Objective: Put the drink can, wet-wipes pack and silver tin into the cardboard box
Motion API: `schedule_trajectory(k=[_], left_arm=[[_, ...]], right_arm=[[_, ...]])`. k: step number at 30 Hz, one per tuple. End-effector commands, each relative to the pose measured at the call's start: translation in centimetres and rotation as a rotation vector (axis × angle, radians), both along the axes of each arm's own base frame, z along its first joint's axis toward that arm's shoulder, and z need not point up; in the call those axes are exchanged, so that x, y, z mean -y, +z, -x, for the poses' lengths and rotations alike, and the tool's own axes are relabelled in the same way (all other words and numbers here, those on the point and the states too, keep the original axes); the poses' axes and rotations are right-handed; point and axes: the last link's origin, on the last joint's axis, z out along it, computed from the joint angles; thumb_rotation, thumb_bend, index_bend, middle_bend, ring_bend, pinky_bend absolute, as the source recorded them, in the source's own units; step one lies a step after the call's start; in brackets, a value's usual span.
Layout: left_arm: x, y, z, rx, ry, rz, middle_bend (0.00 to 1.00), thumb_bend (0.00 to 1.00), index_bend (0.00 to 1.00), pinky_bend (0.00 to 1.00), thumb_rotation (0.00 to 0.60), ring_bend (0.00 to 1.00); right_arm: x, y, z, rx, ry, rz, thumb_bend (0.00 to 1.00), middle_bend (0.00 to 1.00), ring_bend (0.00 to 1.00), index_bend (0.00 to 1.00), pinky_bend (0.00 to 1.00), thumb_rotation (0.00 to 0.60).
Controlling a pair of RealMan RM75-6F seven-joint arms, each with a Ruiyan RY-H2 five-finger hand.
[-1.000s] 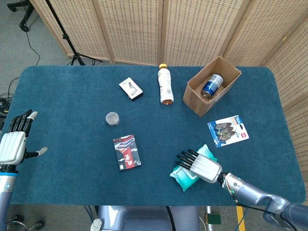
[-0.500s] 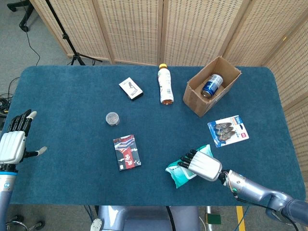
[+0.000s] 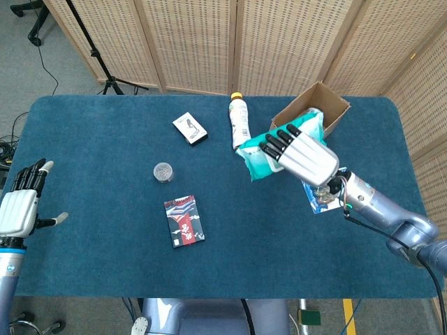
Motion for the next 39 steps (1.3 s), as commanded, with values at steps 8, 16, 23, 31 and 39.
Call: schedule_trajectory(k=[8,16,23,31,39], left_arm=[[-0.2,-0.3,0.3,-0.010,0.018,0.001,0.00,0.00,0.00,0.00,0.600,0.00],[-0.4,-0.3,0.7,-0.014,0.033,0.004,0.00,0.00,0.00,0.00,0.600,0.00],[-0.4,-0.4,0.8,-0.016,0.034,0.005,0.00,0.00,0.00,0.00,0.600,0.00],[-0.4,-0.8,0.8,-0.017,0.036,0.023,0.00,0.00,0.00,0.00,0.600,0.00],[-0.3,-0.9,0.7,-0.016,0.036,0.022,0.00,0.00,0.00,0.00,0.600,0.00]], right_arm=[[8.8,1.9,-1.7,-0.175,-0.165,0.331,0.93,0.58,0.46,0.59,0.52,0.600],[11.0,1.2,0.9,-0.353,-0.203,0.416,0.91,0.58,0.46,0.59,0.52,0.600],[11.4,0.6,3.5,-0.515,-0.195,0.437,0.88,0.58,0.46,0.59,0.52,0.600],[10.6,-1.3,5.1,-0.596,-0.156,0.395,0.88,0.58,0.46,0.59,0.52,0.600],[10.7,-2.6,5.8,-0.626,-0.170,0.380,0.72,0.47,0.40,0.53,0.50,0.600]])
